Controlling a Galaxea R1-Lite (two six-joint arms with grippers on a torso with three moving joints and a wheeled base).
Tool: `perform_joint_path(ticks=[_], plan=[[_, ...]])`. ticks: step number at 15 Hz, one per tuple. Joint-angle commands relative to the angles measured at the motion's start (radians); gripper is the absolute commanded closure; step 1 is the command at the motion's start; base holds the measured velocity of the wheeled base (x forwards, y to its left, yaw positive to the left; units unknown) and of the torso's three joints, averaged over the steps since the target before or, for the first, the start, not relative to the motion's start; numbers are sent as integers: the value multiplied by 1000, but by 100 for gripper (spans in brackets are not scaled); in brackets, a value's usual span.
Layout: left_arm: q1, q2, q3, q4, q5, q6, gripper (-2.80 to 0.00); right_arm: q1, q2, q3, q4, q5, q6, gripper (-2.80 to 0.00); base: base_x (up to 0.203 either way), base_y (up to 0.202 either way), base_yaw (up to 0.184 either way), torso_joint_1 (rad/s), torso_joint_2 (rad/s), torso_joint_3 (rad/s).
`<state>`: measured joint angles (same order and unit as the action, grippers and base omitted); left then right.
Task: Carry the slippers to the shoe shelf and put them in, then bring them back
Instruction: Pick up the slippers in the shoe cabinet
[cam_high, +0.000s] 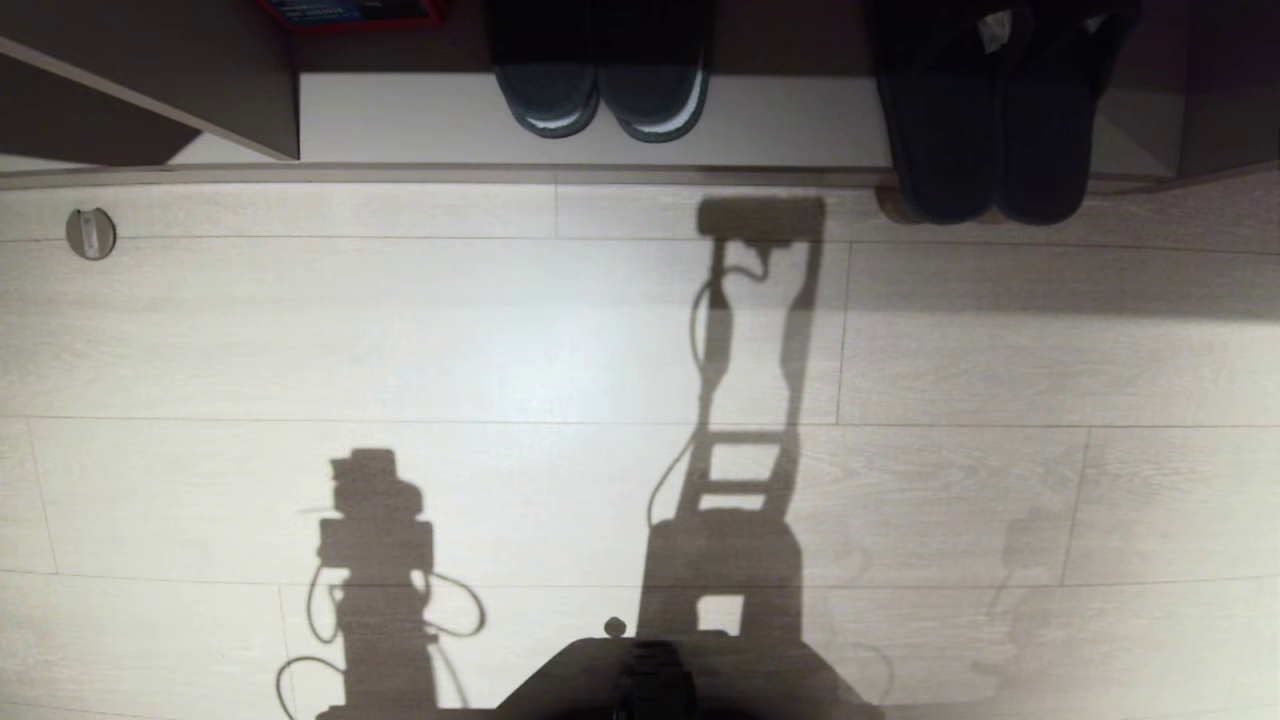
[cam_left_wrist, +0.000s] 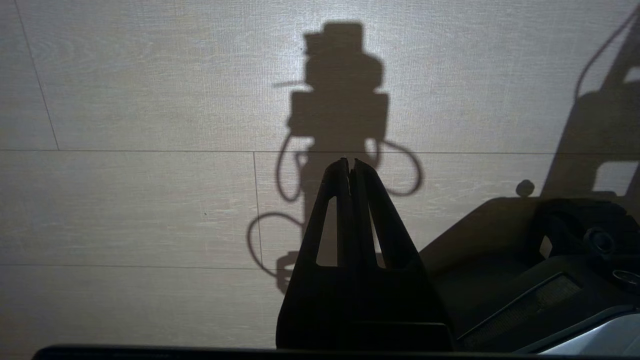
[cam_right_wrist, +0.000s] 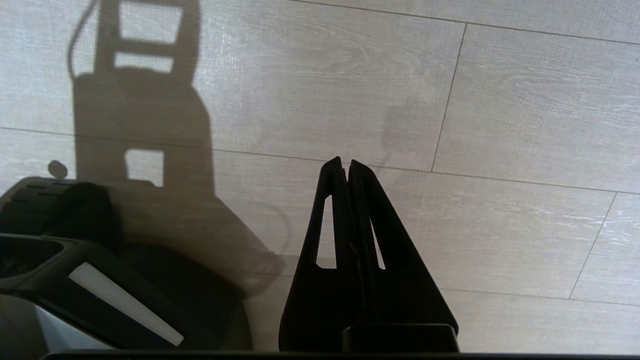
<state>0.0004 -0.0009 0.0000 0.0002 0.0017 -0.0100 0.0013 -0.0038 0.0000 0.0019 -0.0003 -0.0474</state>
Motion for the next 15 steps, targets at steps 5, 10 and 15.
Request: perform_joint_path(ticks=[5, 10, 15], plan=[[0, 0, 0, 0, 0, -1, 0, 0, 11, -34, 18, 5, -10, 0, 0, 0, 0, 0, 0, 0], [0, -1, 0, 0, 0, -1, 0, 5, 320, -314, 78, 71, -11, 0, 0, 0, 0, 0, 0, 0], [1, 1, 0, 0, 0, -1, 0, 20, 855, -504, -262, 87, -53, 0, 0, 0, 0, 0, 0, 0]])
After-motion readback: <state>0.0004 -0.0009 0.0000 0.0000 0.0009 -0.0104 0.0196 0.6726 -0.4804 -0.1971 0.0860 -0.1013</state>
